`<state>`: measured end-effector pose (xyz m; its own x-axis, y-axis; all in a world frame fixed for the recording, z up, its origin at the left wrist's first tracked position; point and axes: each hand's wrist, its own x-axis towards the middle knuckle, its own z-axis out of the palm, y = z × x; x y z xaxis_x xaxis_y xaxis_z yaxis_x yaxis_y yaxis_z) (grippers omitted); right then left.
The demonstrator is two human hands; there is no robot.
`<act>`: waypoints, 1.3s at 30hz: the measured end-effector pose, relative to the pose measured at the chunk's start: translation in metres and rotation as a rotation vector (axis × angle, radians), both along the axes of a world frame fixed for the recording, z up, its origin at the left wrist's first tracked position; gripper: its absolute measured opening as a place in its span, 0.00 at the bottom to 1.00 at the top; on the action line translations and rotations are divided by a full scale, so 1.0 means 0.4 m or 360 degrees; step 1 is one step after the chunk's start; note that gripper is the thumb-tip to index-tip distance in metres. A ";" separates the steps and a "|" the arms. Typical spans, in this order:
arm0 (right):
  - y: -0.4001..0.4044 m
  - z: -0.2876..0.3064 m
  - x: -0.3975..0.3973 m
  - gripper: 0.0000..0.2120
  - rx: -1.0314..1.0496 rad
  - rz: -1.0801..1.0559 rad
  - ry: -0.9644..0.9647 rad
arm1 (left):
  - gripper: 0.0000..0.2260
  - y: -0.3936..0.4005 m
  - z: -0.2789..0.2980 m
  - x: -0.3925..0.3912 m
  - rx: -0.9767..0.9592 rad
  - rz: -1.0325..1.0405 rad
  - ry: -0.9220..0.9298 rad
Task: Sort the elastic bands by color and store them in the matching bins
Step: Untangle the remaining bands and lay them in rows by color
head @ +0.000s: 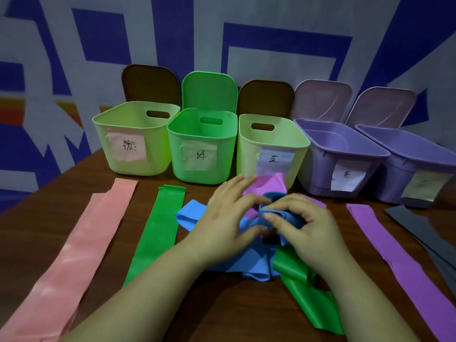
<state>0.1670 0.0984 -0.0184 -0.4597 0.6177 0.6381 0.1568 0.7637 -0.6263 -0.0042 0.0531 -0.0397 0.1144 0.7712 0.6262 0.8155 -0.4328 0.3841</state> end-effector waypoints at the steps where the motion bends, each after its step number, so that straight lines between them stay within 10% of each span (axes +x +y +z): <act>1: -0.006 0.000 -0.005 0.08 0.0020 0.0027 0.0005 | 0.14 0.001 0.001 0.000 0.0011 -0.0037 -0.0002; 16: -0.010 0.004 -0.032 0.10 -0.0968 -0.0396 0.0791 | 0.09 -0.037 0.045 0.048 -0.0526 -0.0293 -0.1204; 19: -0.034 0.001 -0.050 0.17 -0.0989 -0.0166 0.0644 | 0.22 -0.041 0.048 0.055 -0.0727 -0.0425 -0.1216; 25: -0.051 0.000 -0.048 0.19 -0.0887 0.0099 0.0253 | 0.07 -0.042 0.071 0.042 -0.0767 -0.0356 -0.1521; 33: -0.002 -0.020 -0.019 0.15 -0.0775 0.0188 0.0285 | 0.12 -0.065 0.091 0.027 -0.0930 -0.0464 -0.0903; 39: 0.013 -0.032 -0.016 0.23 -0.0693 0.0056 0.0090 | 0.13 -0.048 0.083 -0.030 -0.0466 -0.0067 -0.0610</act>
<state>0.1607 0.1036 -0.0312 -0.4571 0.8190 0.3468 0.0914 0.4311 -0.8977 -0.0160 0.0339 -0.0064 -0.0474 0.9210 0.3867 0.5754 -0.2913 0.7643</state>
